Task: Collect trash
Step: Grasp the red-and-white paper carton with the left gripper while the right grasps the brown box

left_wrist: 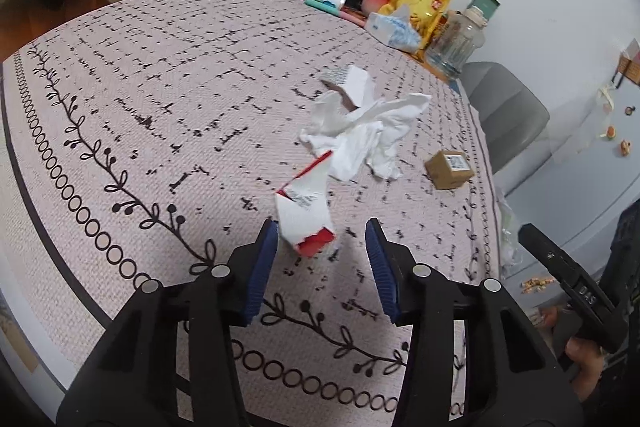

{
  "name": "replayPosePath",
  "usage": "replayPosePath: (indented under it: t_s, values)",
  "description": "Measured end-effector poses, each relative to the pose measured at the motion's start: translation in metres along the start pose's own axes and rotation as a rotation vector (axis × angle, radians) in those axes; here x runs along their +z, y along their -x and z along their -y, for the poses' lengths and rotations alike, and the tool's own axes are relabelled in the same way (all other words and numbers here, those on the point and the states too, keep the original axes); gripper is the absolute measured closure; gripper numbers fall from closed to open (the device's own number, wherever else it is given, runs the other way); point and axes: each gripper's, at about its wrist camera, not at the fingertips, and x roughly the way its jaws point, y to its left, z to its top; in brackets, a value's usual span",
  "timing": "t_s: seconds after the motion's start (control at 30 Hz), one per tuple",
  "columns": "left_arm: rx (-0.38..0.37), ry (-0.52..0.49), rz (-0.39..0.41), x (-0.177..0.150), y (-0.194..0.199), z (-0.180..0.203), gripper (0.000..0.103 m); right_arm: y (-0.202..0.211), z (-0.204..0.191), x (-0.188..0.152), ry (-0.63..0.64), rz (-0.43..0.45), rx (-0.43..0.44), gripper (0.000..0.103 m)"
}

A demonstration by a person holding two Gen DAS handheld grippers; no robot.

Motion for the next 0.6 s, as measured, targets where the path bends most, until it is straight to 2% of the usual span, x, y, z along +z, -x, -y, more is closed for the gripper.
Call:
replayPosePath:
  t_s: [0.2,0.27,0.3,0.4,0.6]
  values:
    - [0.035,-0.039,0.011,-0.001,-0.002,0.003,0.058,-0.001,0.004,-0.001,-0.007,0.0,-0.006,0.008]
    - [0.041,-0.046,0.001,-0.002,-0.006,0.003,0.069,-0.002,0.006,-0.002,-0.013,-0.004,-0.007,0.008]
    - [0.051,-0.05,0.006,-0.002,-0.006,0.003,0.077,-0.003,0.006,-0.002,-0.015,-0.004,-0.006,0.008]
    - [0.056,-0.063,0.002,-0.001,-0.007,0.005,0.079,-0.005,0.004,0.0,-0.007,-0.005,0.002,0.008]
    - [0.052,-0.074,0.058,0.007,0.005,0.01,0.079,-0.013,-0.01,0.013,0.042,0.004,0.027,0.008]
